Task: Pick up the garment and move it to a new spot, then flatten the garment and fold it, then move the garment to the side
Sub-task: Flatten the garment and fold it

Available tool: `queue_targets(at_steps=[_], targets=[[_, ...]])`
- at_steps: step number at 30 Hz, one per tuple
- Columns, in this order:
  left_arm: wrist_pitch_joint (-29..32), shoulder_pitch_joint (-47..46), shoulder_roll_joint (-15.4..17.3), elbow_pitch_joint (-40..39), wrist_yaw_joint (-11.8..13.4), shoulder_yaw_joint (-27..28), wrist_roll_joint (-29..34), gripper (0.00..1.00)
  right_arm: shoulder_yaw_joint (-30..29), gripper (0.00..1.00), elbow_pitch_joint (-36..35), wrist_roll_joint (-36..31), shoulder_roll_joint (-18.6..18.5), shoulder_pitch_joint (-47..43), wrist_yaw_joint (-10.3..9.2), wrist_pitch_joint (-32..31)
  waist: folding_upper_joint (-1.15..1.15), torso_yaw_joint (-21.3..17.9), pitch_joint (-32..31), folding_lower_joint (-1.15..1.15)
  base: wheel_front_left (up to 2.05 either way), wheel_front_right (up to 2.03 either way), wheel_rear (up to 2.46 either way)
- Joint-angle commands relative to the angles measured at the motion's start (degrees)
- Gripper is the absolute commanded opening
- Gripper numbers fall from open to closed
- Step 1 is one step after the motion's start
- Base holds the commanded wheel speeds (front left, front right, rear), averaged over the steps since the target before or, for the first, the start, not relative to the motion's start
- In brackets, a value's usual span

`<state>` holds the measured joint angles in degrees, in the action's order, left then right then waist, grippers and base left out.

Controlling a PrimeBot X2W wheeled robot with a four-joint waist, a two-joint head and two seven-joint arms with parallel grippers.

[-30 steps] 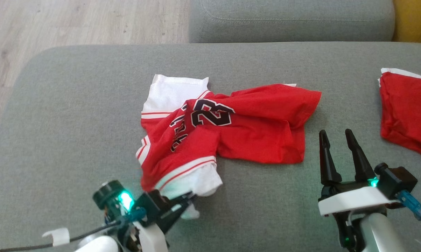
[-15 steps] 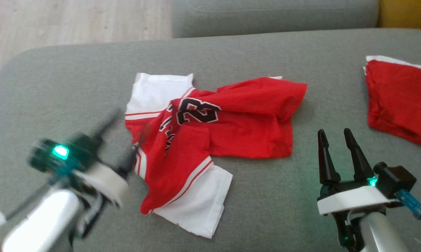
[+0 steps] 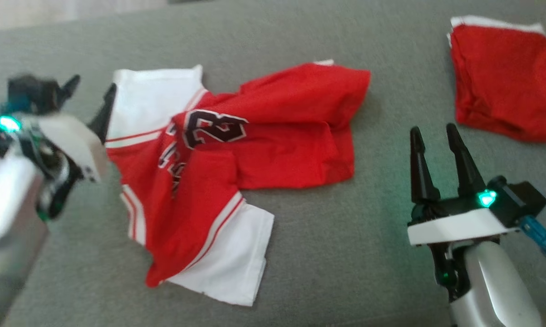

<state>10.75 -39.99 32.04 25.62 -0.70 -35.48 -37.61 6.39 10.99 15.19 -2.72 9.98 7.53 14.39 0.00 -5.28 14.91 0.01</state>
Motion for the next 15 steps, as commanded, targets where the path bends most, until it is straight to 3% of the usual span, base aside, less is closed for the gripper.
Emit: queue_targets(at_steps=[1,6,15], targets=[[1.8,-3.6,2.5,0.2,-1.0,2.0,-0.5,1.00,1.6,1.00,-2.1,-0.2,-0.2,1.7,-0.04,0.6,0.00,-2.7,2.9,-0.01,0.00,0.00,0.00],[11.9,-9.9,3.1,8.2,-5.0,-0.1,-2.8,1.00,2.1,1.00,-2.9,0.5,-0.2,2.6,-0.04,0.6,0.00,-5.2,5.5,-0.01,0.00,0.00,0.00],[21.4,-13.5,4.4,14.3,-6.6,-3.1,-6.1,1.00,2.4,1.00,-3.3,1.5,-0.2,2.7,-0.04,0.6,0.00,-7.8,6.6,-0.01,0.00,0.00,0.00]])
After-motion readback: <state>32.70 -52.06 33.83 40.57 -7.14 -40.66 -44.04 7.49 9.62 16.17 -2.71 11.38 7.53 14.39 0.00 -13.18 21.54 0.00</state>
